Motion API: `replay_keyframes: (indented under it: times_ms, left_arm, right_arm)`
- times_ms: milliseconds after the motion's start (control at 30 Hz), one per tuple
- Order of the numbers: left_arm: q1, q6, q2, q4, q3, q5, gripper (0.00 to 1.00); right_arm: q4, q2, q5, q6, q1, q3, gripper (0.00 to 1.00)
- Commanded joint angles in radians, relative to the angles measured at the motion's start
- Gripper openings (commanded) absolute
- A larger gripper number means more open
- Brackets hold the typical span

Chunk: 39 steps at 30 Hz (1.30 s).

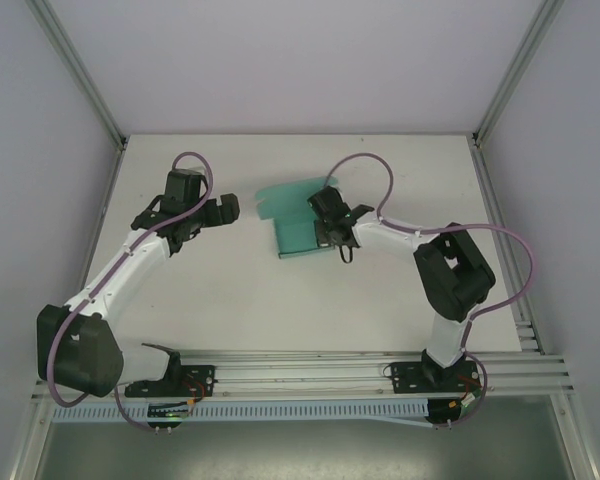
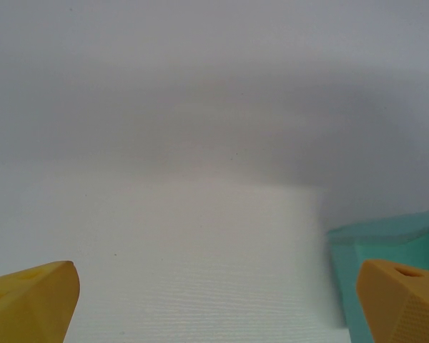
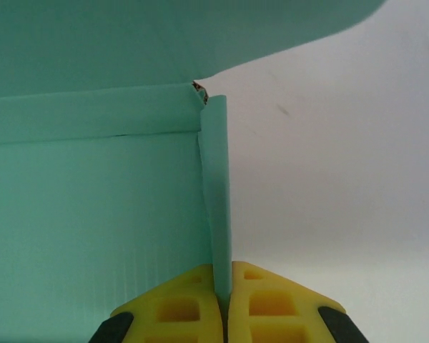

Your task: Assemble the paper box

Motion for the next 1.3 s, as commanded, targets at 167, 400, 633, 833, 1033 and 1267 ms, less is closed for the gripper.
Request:
replay_keyframes:
  times_ms: [167, 400, 633, 833, 1033, 1267]
  left_arm:
    - [0.003, 0.081, 0.059, 0.139, -0.038, 0.179, 0.99]
    - [0.003, 0.309, 0.149, 0.226, 0.0, 0.505, 0.99]
    - [0.0, 0.654, 0.334, 0.131, 0.193, 0.652, 0.99]
    - [-0.008, 0.814, 0.531, -0.115, 0.462, 0.701, 0.99]
    - [-0.043, 0.945, 0.636, -0.258, 0.605, 0.668, 0.88]
    - [-0.082, 1.02, 0.711, -0.357, 0.718, 0.534, 0.61]
  right_arm:
    - [0.036, -0.044, 0.092, 0.342, 0.021, -0.059, 0.08]
    - [0.018, -0.124, 0.116, 0.214, 0.016, -0.066, 0.48]
    - [0.09, -0.25, -0.092, -0.145, -0.114, -0.057, 0.86]
    - [0.105, -0.193, -0.549, -0.521, -0.31, 0.028, 0.99]
    - [-0.03, -0.061, -0.936, -0.775, -0.437, 0.184, 0.98]
    - [-0.315, 0.07, -0.981, -0.913, -0.448, 0.373, 0.68]
